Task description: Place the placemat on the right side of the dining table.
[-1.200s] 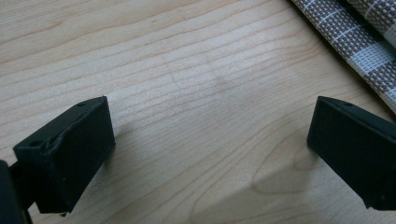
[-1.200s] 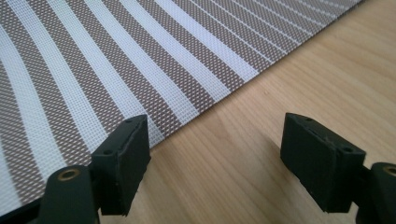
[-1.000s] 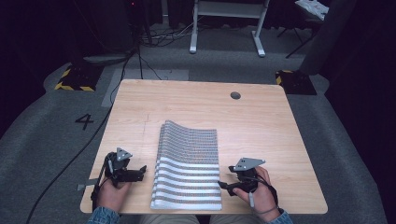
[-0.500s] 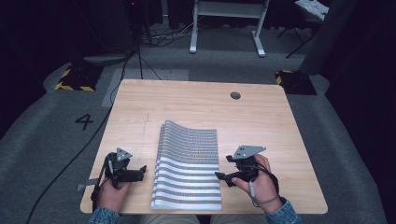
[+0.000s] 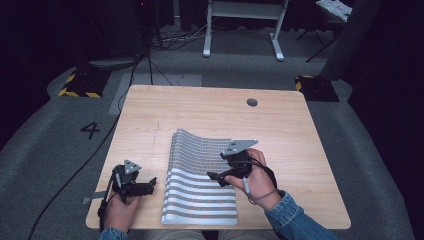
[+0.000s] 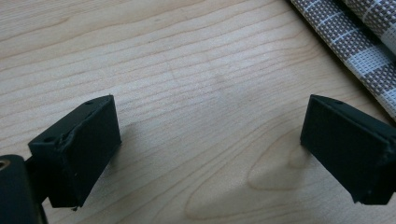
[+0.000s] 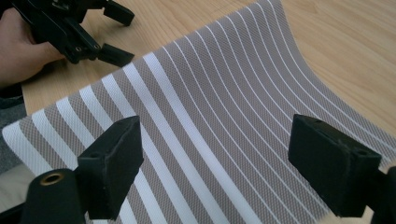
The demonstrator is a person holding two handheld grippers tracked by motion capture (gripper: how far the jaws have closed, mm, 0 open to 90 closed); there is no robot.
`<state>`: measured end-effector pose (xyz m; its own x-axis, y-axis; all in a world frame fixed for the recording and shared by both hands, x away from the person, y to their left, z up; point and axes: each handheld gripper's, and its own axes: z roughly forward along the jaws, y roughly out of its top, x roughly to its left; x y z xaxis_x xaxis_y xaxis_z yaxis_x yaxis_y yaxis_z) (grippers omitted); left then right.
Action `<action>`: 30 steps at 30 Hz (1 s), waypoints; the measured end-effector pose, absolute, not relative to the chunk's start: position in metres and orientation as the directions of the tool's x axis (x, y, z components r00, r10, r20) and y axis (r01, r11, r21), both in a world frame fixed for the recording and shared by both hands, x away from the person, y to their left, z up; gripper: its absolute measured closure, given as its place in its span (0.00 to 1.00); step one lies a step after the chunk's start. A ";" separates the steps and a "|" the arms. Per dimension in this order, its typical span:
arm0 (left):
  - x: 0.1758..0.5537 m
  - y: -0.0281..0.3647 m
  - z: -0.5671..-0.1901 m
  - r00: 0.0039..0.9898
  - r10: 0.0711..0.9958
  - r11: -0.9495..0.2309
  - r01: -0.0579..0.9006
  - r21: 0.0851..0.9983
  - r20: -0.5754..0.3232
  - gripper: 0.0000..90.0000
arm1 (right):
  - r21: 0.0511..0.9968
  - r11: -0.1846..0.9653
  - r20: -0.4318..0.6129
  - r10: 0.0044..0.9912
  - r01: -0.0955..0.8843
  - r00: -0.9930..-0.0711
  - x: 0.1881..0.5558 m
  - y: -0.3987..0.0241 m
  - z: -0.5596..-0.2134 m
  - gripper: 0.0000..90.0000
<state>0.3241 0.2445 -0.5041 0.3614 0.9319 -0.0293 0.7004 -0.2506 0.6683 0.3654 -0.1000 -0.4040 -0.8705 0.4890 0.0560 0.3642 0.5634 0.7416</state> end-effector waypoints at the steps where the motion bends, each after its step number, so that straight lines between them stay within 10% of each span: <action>1: 0.324 0.245 -0.504 0.362 0.932 -0.251 0.701 0.668 -0.030 0.05 | 0.745 0.562 0.057 0.484 0.360 -0.873 0.367 -0.096 -0.403 0.20; 30: 0.326 0.245 -0.504 0.372 0.928 -0.256 0.699 0.668 -0.033 0.06 | 0.731 0.537 0.147 0.478 0.421 -0.866 0.396 0.011 -0.446 0.18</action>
